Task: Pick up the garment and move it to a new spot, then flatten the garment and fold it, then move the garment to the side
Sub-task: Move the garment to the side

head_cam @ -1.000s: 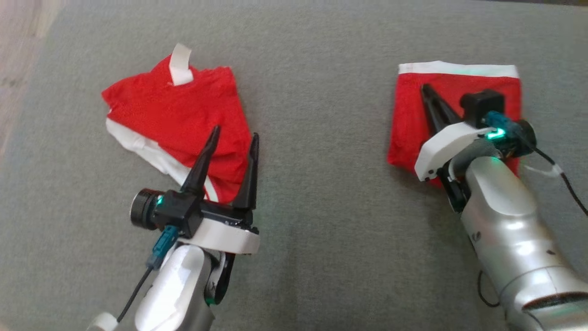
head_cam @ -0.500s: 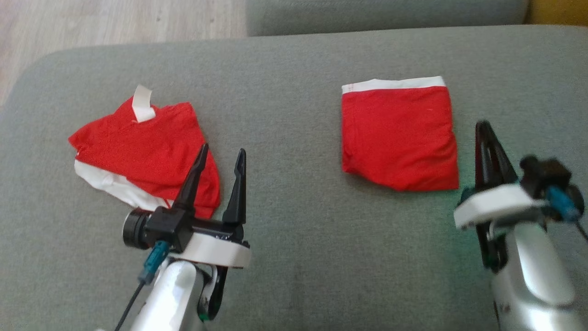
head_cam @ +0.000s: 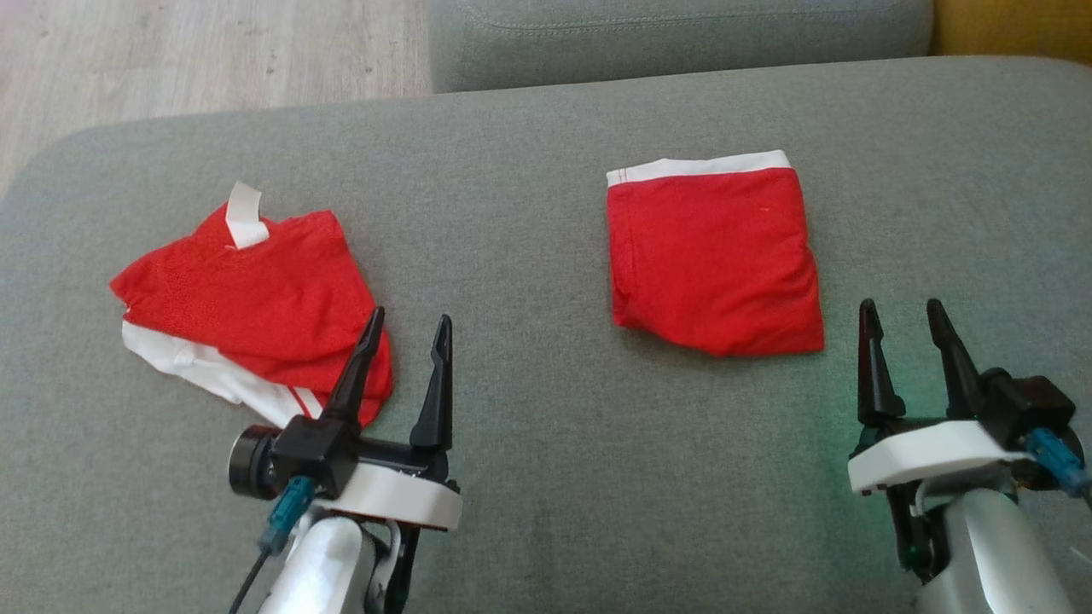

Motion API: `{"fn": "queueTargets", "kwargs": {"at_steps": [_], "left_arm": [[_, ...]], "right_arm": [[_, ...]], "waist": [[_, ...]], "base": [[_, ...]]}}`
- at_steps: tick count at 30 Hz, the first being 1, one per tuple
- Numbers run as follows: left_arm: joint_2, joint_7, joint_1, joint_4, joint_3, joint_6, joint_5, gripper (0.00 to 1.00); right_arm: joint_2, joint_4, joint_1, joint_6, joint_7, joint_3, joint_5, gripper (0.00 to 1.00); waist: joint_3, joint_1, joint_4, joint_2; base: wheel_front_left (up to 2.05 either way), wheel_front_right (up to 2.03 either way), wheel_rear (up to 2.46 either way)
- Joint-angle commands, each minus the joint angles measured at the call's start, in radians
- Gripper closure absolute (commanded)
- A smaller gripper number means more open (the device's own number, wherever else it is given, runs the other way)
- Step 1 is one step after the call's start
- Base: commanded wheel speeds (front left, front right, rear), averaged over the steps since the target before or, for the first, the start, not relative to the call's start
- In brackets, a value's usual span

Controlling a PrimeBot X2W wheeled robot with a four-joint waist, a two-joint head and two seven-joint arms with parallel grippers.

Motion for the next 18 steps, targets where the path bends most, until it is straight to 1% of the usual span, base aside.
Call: {"fn": "queueTargets", "kwargs": {"at_steps": [1,6,10,14,18], "left_arm": [[0.003,-0.010,-0.030,-0.029,0.034,-0.006,0.001,0.00],[0.003,-0.010,-0.053,-0.041,0.025,-0.009,0.005,0.00],[0.003,-0.010,-0.073,-0.045,0.016,-0.011,0.007,0.00],[0.003,-0.010,-0.093,-0.040,0.002,-0.016,0.009,0.00],[0.003,-0.010,-0.108,-0.038,-0.009,-0.016,0.006,0.00]], "right_arm": [[0.001,-0.038,-0.032,-0.001,-0.010,0.023,0.001,0.00],[0.001,-0.028,-0.084,-0.001,0.031,0.017,-0.015,0.00],[0.001,0.022,-0.167,-0.001,0.091,0.005,-0.003,0.00],[0.001,0.118,-0.261,-0.001,0.147,-0.014,-0.005,0.00],[0.001,0.242,-0.343,-0.001,0.197,-0.060,-0.010,0.00]], "waist": [[0.010,0.0001,0.004,0.0000],[0.050,0.0001,0.021,0.0000],[0.092,0.0001,0.045,0.0000],[0.128,0.0001,0.075,0.0000],[0.148,0.0001,0.106,0.0000]], "base": [[0.00,0.00,0.00],[0.00,0.00,0.00],[0.00,0.00,0.00],[0.00,0.00,0.00],[0.00,0.00,0.00]]}}
